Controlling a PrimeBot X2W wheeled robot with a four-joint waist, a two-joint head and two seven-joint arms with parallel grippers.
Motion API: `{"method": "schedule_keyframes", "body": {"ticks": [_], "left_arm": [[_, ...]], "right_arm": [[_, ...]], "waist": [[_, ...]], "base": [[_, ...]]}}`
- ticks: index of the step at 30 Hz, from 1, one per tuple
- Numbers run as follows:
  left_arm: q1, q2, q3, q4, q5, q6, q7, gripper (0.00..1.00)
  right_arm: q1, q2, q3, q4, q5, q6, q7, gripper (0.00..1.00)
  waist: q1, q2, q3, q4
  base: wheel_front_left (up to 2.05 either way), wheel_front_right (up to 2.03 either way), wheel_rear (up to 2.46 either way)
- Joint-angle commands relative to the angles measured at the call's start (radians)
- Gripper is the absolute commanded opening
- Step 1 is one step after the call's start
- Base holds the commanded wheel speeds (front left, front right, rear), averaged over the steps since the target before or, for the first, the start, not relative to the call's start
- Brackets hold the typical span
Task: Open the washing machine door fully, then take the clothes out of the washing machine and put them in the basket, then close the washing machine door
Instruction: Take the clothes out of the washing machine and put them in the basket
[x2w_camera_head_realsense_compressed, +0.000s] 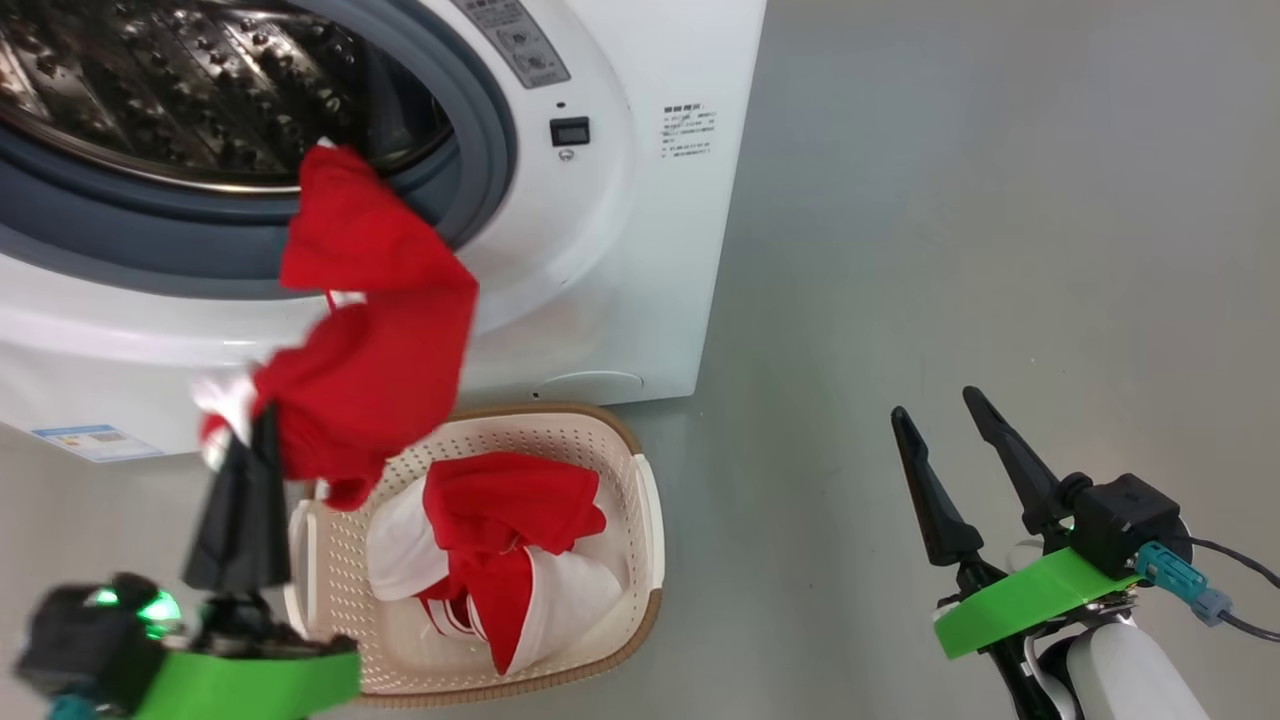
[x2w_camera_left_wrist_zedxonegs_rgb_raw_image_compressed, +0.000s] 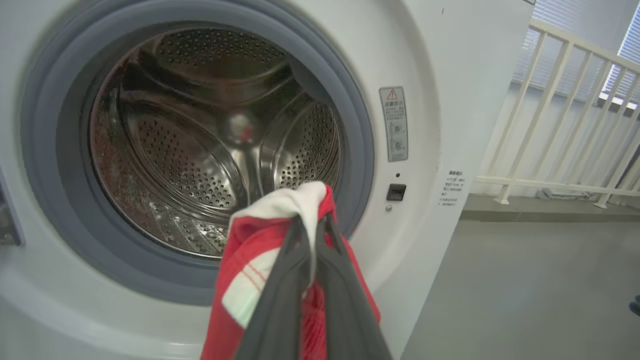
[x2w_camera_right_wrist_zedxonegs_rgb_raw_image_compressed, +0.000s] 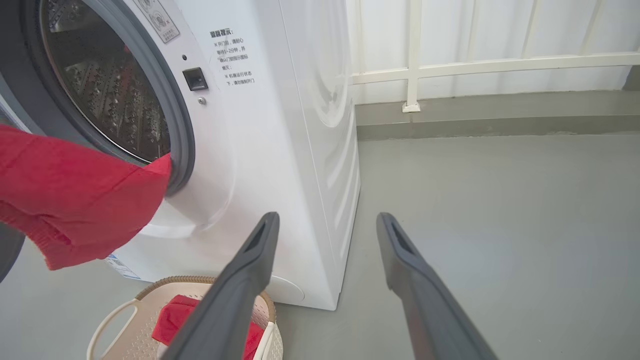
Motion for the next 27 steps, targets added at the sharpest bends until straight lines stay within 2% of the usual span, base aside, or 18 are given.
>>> {"method": "schedule_keyframes", "body": {"ticks": [1,10,11,13,21,27], "left_arm": [[-0.001,0.007,0.014,0.043,-0.006,-0.003,-0.005,0.0],[-0.082,0.019,-0.054,0.456,-0.04,-0.003,-0.005,0.0],[-0.082,0.019,-0.054,0.456,-0.04,-0.003,-0.005,0.0],[-0.113,0.028,-0.078,0.549,-0.042,-0.003,-0.005,0.0],[-0.25,0.039,-0.212,0.887,-0.071,-0.003,-0.005,0.0],[-0.355,0.038,-0.314,1.079,-0.128,-0.003,-0.005,0.0]], "right_arm": [[0.007,-0.002,0.027,-0.025,0.012,0.002,-0.007,1.0],[-0.014,0.002,0.038,-0.029,0.01,0.002,-0.007,1.0],[-0.014,0.002,0.038,-0.029,0.01,0.002,-0.007,1.0],[-0.018,0.003,0.036,-0.03,0.009,0.002,-0.007,1.0],[-0.043,0.012,0.034,-0.04,0.001,0.002,-0.007,1.0],[-0.069,0.02,0.037,-0.048,-0.005,0.002,-0.007,1.0]], "waist": [[0.0,0.0,0.01,-0.007],[0.0,0.0,0.06,-0.036],[0.0,0.0,0.06,-0.036],[0.0,0.0,0.073,-0.042],[0.0,0.0,0.137,-0.063],[0.0,0.0,0.188,-0.073]], "base": [[0.0,0.0,0.0],[0.0,0.0,0.0],[0.0,0.0,0.0],[0.0,0.0,0.0],[0.0,0.0,0.0],[0.0,0.0,0.0]]}}
